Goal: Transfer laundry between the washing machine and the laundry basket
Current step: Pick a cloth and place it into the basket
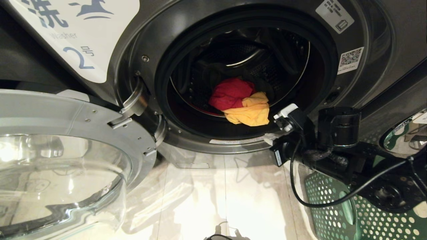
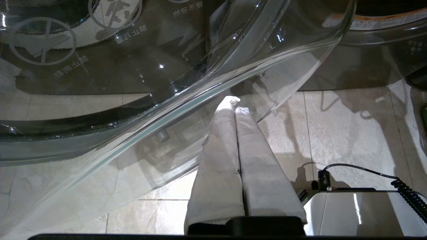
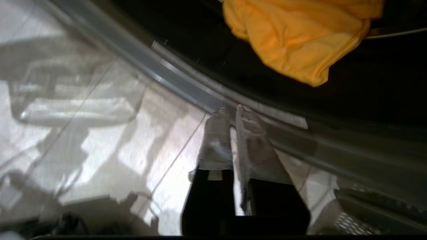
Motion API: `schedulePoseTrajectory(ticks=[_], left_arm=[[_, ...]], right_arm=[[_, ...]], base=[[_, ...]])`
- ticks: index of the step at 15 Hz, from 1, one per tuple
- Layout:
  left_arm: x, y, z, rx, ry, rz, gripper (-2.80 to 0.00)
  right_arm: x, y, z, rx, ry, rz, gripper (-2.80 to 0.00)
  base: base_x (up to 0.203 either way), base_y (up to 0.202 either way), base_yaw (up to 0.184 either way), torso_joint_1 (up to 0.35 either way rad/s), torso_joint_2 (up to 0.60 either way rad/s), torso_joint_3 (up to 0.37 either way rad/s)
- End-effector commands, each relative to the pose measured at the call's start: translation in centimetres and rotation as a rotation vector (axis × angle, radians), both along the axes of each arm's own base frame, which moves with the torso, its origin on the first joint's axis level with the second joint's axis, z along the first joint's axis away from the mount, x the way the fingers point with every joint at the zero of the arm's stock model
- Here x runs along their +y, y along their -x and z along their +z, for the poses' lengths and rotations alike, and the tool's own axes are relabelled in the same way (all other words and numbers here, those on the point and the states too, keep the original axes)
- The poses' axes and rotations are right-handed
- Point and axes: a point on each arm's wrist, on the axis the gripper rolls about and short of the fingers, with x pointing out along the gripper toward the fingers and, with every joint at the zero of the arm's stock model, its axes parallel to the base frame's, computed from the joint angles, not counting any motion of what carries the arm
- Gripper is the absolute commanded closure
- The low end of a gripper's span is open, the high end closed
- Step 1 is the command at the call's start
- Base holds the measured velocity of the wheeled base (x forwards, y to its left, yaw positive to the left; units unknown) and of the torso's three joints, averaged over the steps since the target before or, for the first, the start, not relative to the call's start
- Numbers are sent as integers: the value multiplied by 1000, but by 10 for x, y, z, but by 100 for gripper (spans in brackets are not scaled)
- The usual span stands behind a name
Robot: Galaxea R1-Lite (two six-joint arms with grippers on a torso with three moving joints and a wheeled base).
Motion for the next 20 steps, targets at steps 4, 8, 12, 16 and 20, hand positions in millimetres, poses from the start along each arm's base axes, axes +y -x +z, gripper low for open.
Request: schedulePoseTrajectory(ticks=[4,8,12,16,20], left_arm=[[0,0,0,1,0,0,0],[0,0,0,1,0,0,0],[0,0,0,1,0,0,0],[0,0,0,1,0,0,0],[0,0,0,0,0,0,0]], right_arm=[[23,-49,-13,-42,-49,-24,-280],[43,-84,0,-93,-95,-30,-280],[58,-105,10,-55,-73,-54,-280],[75,-124,25,-71,-74,-99,-280],[95,-145,26,-115,-103,-119,-280]], base=[[0,0,0,0,0,0],[0,0,0,0,0,0],[0,0,0,0,0,0],[0,0,0,0,0,0],[0,0,0,0,0,0]])
